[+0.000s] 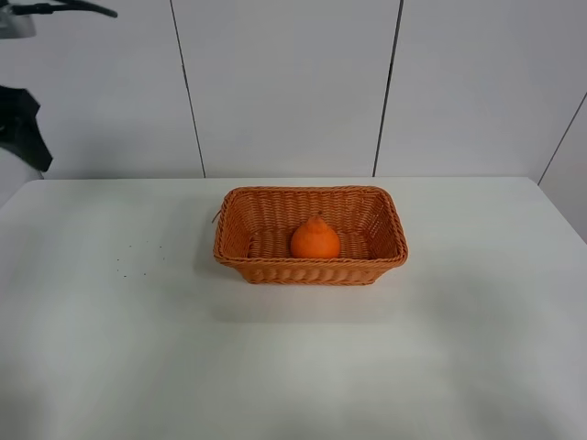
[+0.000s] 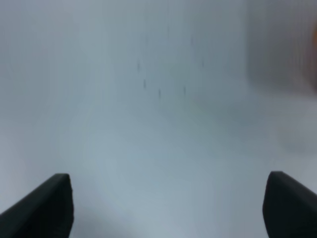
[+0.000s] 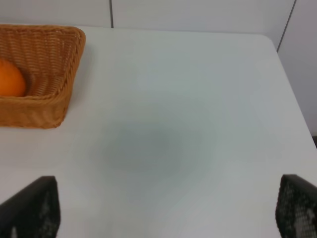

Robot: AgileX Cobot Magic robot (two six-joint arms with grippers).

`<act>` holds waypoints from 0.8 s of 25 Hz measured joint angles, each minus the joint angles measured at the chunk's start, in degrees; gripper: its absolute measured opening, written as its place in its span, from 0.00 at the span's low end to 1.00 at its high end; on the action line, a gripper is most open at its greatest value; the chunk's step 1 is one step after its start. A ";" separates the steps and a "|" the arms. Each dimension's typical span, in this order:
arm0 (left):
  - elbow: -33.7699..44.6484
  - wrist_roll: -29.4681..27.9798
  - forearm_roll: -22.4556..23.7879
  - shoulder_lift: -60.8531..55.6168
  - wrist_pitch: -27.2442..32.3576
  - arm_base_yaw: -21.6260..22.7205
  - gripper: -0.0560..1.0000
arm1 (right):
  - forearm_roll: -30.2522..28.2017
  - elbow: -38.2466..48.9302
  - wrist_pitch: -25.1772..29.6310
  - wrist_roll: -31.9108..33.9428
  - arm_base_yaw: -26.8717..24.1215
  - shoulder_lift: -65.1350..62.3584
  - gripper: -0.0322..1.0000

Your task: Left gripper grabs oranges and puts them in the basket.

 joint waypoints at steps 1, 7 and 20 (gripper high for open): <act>3.66 0.00 0.00 -3.05 0.00 0.00 0.88 | 0.00 0.00 0.00 0.00 0.00 0.00 0.70; 23.62 0.00 -0.04 -23.36 0.00 0.00 0.88 | 0.00 0.00 0.00 0.00 0.00 0.00 0.70; 49.61 0.12 -0.22 -62.02 -6.99 0.00 0.88 | 0.00 0.00 0.00 0.00 0.00 0.00 0.70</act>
